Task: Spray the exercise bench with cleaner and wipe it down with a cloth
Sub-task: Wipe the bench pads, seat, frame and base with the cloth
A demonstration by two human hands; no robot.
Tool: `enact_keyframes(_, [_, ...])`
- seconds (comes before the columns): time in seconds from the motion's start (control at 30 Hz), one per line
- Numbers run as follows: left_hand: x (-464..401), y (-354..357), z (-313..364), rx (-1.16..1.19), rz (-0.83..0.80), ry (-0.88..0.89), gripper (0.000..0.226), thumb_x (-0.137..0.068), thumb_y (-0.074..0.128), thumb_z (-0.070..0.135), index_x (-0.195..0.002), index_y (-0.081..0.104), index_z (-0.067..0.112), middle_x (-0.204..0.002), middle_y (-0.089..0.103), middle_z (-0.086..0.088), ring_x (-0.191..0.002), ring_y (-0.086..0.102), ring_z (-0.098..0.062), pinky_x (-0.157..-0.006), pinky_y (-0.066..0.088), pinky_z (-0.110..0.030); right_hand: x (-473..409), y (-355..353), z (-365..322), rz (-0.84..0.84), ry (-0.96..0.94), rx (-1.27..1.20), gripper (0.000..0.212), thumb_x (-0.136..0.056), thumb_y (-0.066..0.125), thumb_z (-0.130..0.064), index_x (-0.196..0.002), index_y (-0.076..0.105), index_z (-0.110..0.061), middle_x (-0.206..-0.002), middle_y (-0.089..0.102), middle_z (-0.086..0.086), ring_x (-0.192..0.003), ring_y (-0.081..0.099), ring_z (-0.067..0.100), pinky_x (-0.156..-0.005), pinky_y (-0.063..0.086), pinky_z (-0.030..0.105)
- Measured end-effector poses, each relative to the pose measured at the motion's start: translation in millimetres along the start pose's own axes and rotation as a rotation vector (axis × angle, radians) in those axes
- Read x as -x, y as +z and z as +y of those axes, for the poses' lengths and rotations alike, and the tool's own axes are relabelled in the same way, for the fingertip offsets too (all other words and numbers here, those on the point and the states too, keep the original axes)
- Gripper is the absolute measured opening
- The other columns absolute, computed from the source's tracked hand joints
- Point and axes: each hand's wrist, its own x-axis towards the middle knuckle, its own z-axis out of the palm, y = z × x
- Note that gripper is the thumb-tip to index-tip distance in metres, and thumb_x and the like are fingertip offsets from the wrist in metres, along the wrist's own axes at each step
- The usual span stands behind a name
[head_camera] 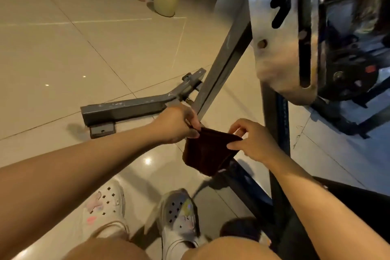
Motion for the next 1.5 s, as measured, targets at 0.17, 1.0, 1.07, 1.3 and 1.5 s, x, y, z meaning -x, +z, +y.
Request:
enact_keyframes(0.17, [-12.4,60.3,-59.5,-0.011,-0.091,0.134,0.031,-0.084,0.070,0.008,-0.071,0.052,0.030,-0.080,0.056,0.011,-0.076,0.056,-0.005,-0.070,0.044,-0.011,-7.3,58.5,56.2,-0.022,0.235,-0.375,0.011,-0.089,0.067,-0.004,-0.089,0.063,-0.014,-0.072,0.065,0.003,-0.045,0.057,0.011,-0.045,0.044,0.021])
enact_keyframes(1.0, [-42.7,164.6,-234.5,-0.754,-0.341,-0.090,0.052,-0.087,0.063,0.036,-0.133,0.057,0.012,-0.139,0.052,-0.020,-0.122,0.054,-0.043,-0.082,0.050,-0.060,-148.0,255.9,195.2,0.328,0.225,0.365,0.072,-0.090,0.045,-0.050,-0.143,0.045,0.000,-0.146,0.043,0.026,-0.135,0.040,0.045,-0.105,0.027,0.066])
enact_keyframes(1.07, [-39.8,165.7,-238.5,-0.734,-0.279,-0.109,0.052,-0.093,0.048,0.043,-0.134,0.058,0.014,-0.139,0.052,-0.018,-0.121,0.055,-0.043,-0.078,0.050,-0.063,-158.2,248.7,200.6,0.275,0.157,0.409,0.072,-0.093,0.039,-0.053,-0.142,0.045,-0.001,-0.145,0.044,0.027,-0.133,0.041,0.046,-0.103,0.029,0.067])
enact_keyframes(1.3, [-22.5,179.6,-274.0,-0.734,-0.438,-0.376,0.064,-0.097,0.027,0.055,-0.154,0.005,0.034,-0.161,-0.005,0.001,-0.144,0.005,-0.029,-0.102,0.043,-0.049,-149.1,225.6,242.7,0.081,-0.022,0.459,0.072,-0.093,0.013,-0.059,-0.154,0.019,-0.021,-0.160,0.021,0.015,-0.146,0.019,0.033,-0.112,0.009,0.066])
enact_keyframes(1.5, [-22.0,178.8,-278.5,-0.650,-0.521,-0.448,0.074,-0.093,0.026,0.067,-0.154,0.002,0.032,-0.160,-0.020,0.006,-0.146,-0.017,-0.023,-0.113,0.023,-0.058,-46.5,196.2,316.5,-0.046,0.294,0.415,0.083,-0.074,-0.002,-0.083,-0.143,-0.020,-0.042,-0.163,-0.014,0.001,-0.150,-0.012,0.020,-0.117,-0.013,0.055])
